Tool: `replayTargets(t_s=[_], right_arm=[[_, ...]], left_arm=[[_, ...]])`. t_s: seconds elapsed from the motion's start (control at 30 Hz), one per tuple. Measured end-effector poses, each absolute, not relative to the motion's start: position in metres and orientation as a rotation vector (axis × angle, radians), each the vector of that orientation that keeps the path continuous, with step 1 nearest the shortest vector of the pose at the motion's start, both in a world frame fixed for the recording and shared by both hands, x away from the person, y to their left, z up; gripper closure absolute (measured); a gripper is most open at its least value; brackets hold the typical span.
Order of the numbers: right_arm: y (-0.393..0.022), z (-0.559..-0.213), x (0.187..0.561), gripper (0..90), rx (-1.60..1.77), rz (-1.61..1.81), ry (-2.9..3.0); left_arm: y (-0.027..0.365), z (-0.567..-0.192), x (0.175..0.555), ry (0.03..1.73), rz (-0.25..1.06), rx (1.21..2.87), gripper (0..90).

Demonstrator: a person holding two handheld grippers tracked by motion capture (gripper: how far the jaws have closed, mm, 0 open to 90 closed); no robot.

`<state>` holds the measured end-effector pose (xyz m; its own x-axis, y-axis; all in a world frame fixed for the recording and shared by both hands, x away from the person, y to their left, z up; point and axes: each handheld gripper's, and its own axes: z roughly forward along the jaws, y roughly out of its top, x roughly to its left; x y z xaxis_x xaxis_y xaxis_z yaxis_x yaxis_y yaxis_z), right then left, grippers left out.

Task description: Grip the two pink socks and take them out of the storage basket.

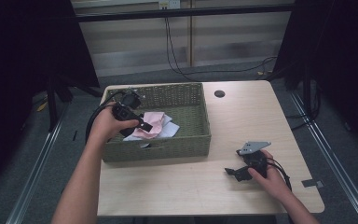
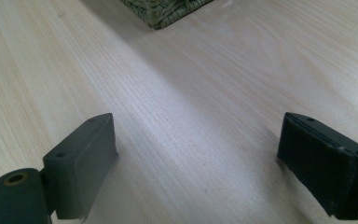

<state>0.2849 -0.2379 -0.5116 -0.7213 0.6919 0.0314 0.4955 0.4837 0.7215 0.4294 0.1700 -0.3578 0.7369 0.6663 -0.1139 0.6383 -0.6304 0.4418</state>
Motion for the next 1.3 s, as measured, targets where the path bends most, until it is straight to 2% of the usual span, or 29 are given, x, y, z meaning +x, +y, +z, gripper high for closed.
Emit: replayTargets(t_s=[0.57,0.83,1.3], right_arm=[[-0.238,-0.512,0.286,10.6,1.003,1.072,2.465],[-0.238,-0.512,0.286,10.6,1.007,1.075,2.47],[-0.238,-0.512,0.286,10.6,1.004,1.075,2.471]], left_arm=[[0.165,-0.39,0.461,1.085,0.116,2.501,33.4],[0.165,-0.406,0.475,1.104,0.09,2.497,38.2],[0.146,-0.426,0.492,1.121,0.081,2.481,52.0]])
